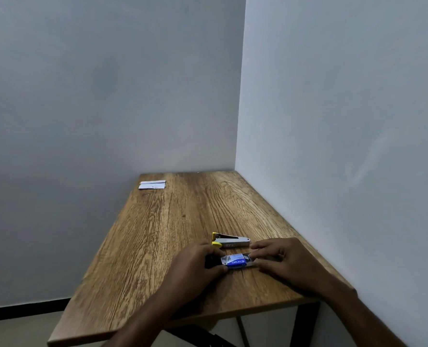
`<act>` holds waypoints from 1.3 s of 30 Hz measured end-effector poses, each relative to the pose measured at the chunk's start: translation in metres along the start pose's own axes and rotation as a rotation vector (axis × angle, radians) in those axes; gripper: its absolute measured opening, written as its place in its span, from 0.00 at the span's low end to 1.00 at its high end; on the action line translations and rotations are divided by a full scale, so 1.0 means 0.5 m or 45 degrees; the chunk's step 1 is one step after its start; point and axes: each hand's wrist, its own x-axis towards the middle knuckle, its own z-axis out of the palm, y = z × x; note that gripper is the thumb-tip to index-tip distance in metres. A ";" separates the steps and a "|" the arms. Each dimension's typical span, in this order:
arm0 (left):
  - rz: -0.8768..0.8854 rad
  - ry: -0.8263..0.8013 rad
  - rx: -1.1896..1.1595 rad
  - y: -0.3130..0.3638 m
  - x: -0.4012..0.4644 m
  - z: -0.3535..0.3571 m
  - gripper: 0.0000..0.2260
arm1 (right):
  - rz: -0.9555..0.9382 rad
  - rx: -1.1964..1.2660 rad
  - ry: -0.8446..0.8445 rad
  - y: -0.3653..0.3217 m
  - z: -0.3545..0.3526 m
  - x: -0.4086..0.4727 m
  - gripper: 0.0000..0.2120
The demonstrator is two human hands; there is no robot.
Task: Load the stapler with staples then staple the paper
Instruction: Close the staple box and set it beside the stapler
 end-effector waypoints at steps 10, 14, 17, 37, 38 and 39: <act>0.013 0.031 0.010 -0.001 -0.001 0.002 0.15 | -0.041 -0.062 -0.077 -0.016 0.003 0.002 0.13; 0.016 0.035 0.018 -0.003 0.000 0.003 0.15 | -0.048 -0.073 -0.098 -0.023 0.001 0.008 0.13; 0.010 0.030 0.022 -0.003 0.001 0.002 0.15 | -0.036 -0.069 -0.137 -0.027 0.003 0.015 0.13; 0.000 -0.001 -0.003 0.002 -0.002 -0.004 0.14 | 0.067 0.156 -0.025 0.005 0.002 0.000 0.12; 0.002 -0.007 0.001 0.003 -0.001 -0.004 0.14 | 0.065 0.161 -0.020 0.004 0.003 0.002 0.12; 0.002 -0.011 0.003 0.003 -0.001 -0.004 0.14 | 0.065 0.162 -0.016 0.003 0.004 0.003 0.11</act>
